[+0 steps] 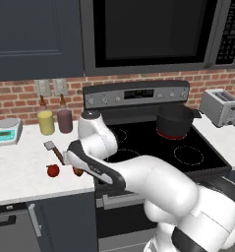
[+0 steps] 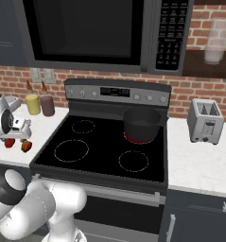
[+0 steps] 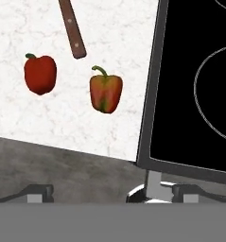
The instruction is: Put the bell pepper and bell pepper in the pot. Retrieve the spatula and lightly stir the vegetables in the pot.
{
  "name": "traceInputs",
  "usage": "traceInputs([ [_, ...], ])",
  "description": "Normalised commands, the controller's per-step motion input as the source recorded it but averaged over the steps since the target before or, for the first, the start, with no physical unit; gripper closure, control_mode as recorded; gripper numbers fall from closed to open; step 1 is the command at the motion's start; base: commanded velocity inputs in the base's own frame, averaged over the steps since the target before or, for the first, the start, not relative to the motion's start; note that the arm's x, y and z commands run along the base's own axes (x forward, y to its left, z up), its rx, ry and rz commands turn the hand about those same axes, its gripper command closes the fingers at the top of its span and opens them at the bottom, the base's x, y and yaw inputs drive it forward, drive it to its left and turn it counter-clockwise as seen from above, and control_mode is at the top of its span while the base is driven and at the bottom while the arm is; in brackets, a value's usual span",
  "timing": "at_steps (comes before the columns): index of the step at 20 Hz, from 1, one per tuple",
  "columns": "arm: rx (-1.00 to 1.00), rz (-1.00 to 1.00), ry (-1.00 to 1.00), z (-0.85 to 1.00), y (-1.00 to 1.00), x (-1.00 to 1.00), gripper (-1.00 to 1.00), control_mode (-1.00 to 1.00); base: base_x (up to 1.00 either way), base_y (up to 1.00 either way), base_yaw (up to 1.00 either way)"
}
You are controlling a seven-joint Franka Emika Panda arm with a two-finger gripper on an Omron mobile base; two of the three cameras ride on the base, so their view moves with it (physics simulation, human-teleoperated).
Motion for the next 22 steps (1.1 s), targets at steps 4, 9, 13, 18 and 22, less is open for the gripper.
traceInputs([
  [4,-0.02,0.0,0.0,-0.36,0.23,0.43,-1.0,-1.0,0.0,0.0,0.0],
  [9,-0.04,-0.01,0.0,-0.35,0.23,0.42,-1.0,-1.0,0.0,0.0,0.0],
  [13,-0.05,-0.01,0.0,-0.36,0.25,0.45,-1.0,-1.0,0.0,0.0,0.0],
  [18,-0.05,-0.02,0.0,-0.37,0.13,0.35,-1.0,-1.0,0.0,0.0,0.0],
  [22,-0.05,-0.04,0.0,-0.37,-0.01,0.08,-1.0,-1.0,0.0,0.0,0.0],
])
